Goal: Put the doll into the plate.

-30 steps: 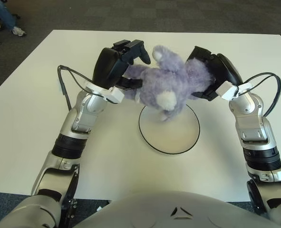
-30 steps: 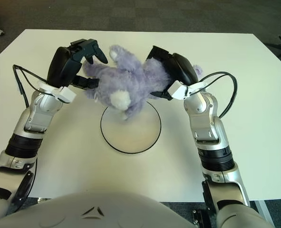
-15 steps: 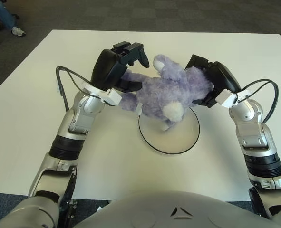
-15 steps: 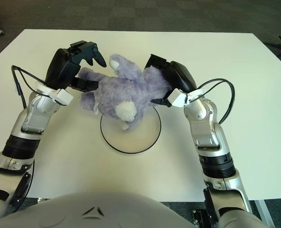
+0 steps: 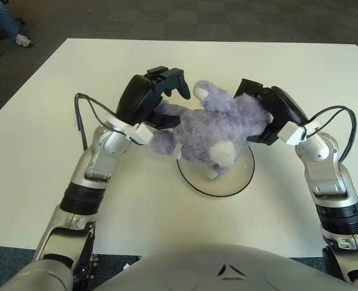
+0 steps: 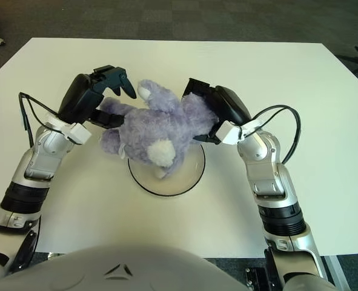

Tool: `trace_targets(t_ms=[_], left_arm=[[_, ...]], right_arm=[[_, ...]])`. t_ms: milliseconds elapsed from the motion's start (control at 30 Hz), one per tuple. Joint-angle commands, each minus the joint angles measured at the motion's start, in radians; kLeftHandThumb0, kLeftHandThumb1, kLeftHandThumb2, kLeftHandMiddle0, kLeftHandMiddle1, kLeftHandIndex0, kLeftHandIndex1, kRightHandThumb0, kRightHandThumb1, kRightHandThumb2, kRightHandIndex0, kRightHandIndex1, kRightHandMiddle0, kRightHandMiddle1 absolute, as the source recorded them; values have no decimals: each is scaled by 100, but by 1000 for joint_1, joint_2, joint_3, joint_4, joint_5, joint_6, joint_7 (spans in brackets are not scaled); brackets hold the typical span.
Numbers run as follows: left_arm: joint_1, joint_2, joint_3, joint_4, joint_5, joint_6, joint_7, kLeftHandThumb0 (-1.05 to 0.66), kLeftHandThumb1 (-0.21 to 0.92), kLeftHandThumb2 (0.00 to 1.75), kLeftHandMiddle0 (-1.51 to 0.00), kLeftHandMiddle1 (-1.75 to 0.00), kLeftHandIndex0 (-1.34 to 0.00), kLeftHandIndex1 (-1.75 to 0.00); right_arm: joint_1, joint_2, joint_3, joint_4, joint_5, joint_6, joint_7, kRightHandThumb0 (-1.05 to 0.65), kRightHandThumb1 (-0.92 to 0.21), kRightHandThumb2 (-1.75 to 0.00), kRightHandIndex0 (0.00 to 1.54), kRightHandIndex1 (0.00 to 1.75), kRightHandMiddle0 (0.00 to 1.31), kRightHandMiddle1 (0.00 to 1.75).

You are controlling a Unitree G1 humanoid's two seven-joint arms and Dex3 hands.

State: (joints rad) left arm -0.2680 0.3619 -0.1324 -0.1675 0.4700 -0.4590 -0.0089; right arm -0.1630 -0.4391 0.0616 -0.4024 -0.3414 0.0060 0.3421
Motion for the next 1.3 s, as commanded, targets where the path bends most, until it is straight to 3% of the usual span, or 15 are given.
trace_targets(t_ms=[0,333,633,1000,1267], left_arm=[[6,9,11,-9,-4,-6,-10,-1,24,130,-63,-164,-67,-151],[9,8,12,1,-8,-27,-11,-1,22,132,-65,-167,-67,-149],[11,7,9,7,1,-31,-15,-1,18,138,-68,-174,-69,-145],[15,6,9,12,3,-39,-14,-1,18,138,-68,-173,-69,-145],[16,4,10,12,8,-39,-11,-1,19,136,-67,-172,-69,-146]], right_arm=[[14,-9,-20,-31,25,10,14,0,6,-157,103,121,78,175],[36,-33,-23,-68,32,48,61,0,7,-159,100,126,80,175],[50,-60,-30,-105,13,77,88,0,0,-153,97,130,71,175],[65,-69,-42,-135,-23,110,77,0,-14,-149,79,165,50,175],[58,-88,-48,-144,-64,139,86,-1,-24,-138,69,174,46,166]])
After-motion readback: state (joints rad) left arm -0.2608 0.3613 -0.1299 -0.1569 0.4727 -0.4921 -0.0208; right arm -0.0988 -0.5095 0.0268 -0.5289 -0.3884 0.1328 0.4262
